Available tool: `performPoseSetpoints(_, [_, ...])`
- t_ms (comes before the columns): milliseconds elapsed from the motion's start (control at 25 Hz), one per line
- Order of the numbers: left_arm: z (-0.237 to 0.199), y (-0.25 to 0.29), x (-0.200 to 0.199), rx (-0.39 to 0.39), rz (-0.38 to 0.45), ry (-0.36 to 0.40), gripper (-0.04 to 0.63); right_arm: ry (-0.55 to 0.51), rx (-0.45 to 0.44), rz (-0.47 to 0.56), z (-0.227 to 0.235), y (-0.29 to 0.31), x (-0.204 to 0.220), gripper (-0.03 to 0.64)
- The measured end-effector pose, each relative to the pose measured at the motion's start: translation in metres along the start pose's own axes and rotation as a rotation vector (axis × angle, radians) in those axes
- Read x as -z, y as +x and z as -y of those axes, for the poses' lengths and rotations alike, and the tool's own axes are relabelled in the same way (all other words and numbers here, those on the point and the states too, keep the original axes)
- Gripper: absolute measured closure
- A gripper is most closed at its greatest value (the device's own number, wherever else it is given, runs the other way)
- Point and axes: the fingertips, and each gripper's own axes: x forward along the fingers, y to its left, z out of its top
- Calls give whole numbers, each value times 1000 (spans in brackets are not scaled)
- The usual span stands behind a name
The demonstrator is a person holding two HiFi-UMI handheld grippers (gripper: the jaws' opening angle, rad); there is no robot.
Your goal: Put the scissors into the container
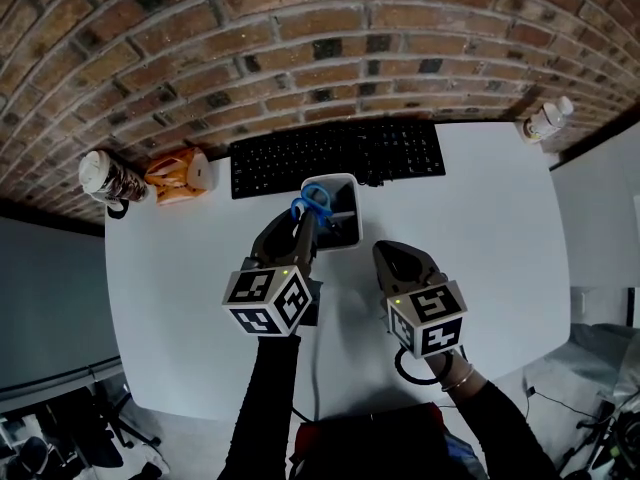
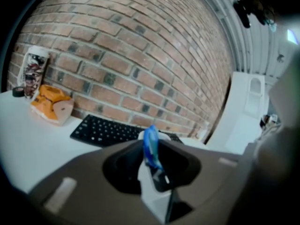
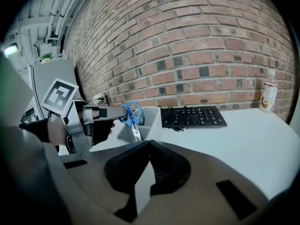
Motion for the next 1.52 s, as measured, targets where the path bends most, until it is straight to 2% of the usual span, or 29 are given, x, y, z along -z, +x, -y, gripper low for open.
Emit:
performPoseSetpoints(360, [-11,-7,11,-6,-46,-8,489,11,14,-9,0,-2,4,607])
performPoseSetpoints(920, [-7,-29,34,-32,-70,-23,491,11,17,-24,-5,-10,16,607])
performPoseSetpoints(1320, [-2,-54,48,-88,-64,-7,591,-1,0,-19,-10,-26,24,607])
performPoseSetpoints(1520, [7,-68,51,-95,-62,8,594,-6,-6,-12,-11,-38,27,607])
